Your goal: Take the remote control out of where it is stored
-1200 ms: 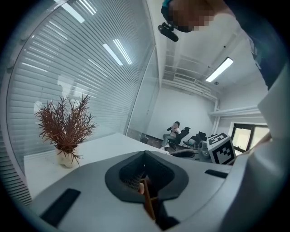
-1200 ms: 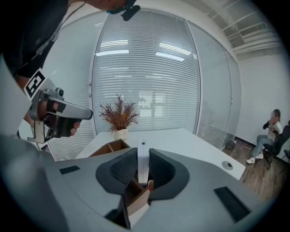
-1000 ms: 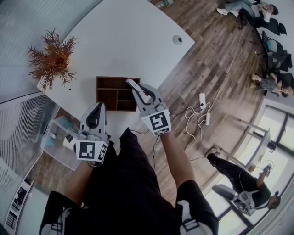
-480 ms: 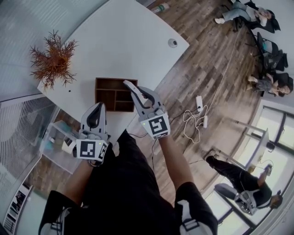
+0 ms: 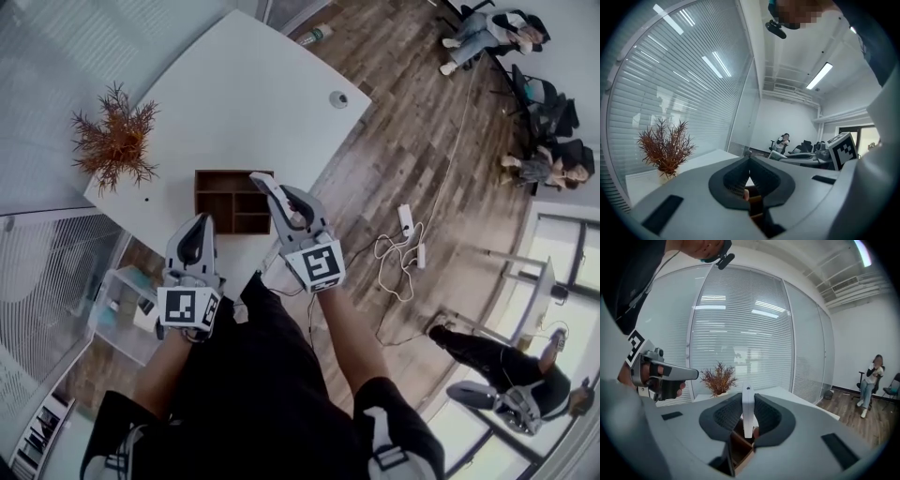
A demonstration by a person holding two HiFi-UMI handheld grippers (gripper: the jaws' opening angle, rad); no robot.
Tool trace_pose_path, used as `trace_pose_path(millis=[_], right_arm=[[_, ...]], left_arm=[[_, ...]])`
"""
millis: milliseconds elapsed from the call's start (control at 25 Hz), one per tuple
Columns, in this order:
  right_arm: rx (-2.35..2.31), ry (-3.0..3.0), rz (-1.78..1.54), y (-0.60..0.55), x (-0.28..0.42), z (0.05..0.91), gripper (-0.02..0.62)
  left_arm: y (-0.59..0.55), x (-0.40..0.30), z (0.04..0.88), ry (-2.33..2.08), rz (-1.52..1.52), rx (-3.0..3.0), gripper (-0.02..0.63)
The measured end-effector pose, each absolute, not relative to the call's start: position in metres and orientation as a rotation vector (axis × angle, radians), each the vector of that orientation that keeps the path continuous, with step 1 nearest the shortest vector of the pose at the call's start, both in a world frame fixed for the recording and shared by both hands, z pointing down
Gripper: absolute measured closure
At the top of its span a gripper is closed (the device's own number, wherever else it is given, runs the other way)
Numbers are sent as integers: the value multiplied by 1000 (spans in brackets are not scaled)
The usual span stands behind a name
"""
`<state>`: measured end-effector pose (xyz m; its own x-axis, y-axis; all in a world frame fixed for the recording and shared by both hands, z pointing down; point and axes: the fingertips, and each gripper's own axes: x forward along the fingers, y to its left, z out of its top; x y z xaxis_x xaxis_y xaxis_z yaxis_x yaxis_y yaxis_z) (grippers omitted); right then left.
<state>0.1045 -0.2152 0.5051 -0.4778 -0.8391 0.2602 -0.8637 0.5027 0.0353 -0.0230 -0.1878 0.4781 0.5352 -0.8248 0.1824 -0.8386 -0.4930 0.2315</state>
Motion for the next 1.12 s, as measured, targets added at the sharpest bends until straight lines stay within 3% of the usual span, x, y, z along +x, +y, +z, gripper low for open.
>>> trace_pose_path(millis=[560,1120], right_arm=[[1735,-2408,278,-170,133,458,517],[1743,-2436,316,-119,151,445,517]], left_arm=[[-153,-2,432,-1432,41,2623,600],[-93,26,427,-1508,73,2571,600]])
